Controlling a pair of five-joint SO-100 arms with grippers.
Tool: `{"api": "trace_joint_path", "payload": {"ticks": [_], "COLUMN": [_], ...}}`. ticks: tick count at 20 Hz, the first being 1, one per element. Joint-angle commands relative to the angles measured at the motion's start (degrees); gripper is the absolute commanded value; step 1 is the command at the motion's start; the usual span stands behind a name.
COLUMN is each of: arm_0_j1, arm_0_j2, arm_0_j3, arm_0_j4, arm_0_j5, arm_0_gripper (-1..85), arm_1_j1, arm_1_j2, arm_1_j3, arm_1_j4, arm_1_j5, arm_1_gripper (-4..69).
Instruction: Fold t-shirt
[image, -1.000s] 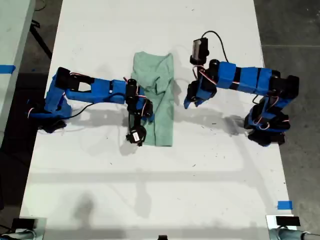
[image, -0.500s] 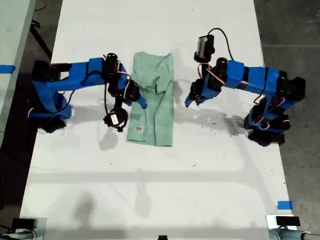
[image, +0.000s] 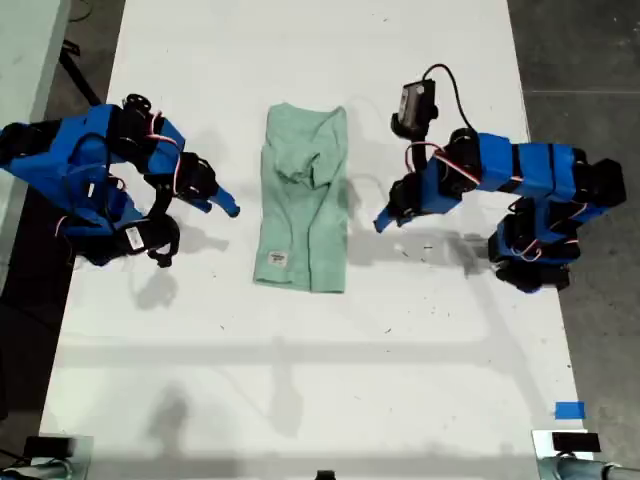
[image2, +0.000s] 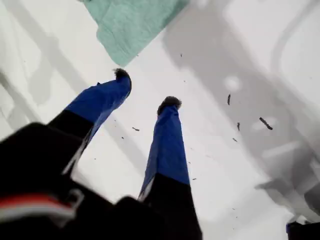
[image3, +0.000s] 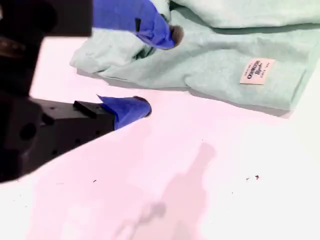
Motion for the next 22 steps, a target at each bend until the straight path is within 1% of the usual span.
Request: {"api": "trace_joint_path", "payload": {"ticks": [1,2,4,7,14,17,22], "arm_0_j1": [5.80,7.56,10.11,11.51,11.16,10.99,10.72], "arm_0_j2": [1.85,0.00,-5.27,-10.72,-23.03,-25.93,-29.27], "arm_0_j3": [0.35,0.18,-1.93,-2.46,-2.37,-2.72,-2.72], "arm_0_j4": [-5.01,-7.56,-10.28,-14.33,-21.36,-22.68,-24.52], "arm_0_j5": [-2.90,-2.99,-3.34,-3.34,-3.34,-3.87,-3.96], "arm_0_gripper": [21.6,21.7,23.0,24.6,25.6,25.8,25.8], "arm_1_j1": [-3.78,-5.01,-7.12,-9.05,-9.67,-10.02,-10.11], "arm_1_j2": [1.58,-0.44,-6.06,-14.68,-28.65,-34.63,-38.06], "arm_1_j3": [-1.32,-2.29,-6.15,-10.02,-15.21,-19.42,-21.53], "arm_1_j4": [-4.04,-5.71,-6.86,-9.67,-14.85,-14.94,-15.47], "arm_1_j5": [1.41,1.85,3.60,5.71,8.96,9.32,9.23], "arm_1_gripper": [16.0,16.2,25.0,27.8,28.7,28.7,28.5]}}
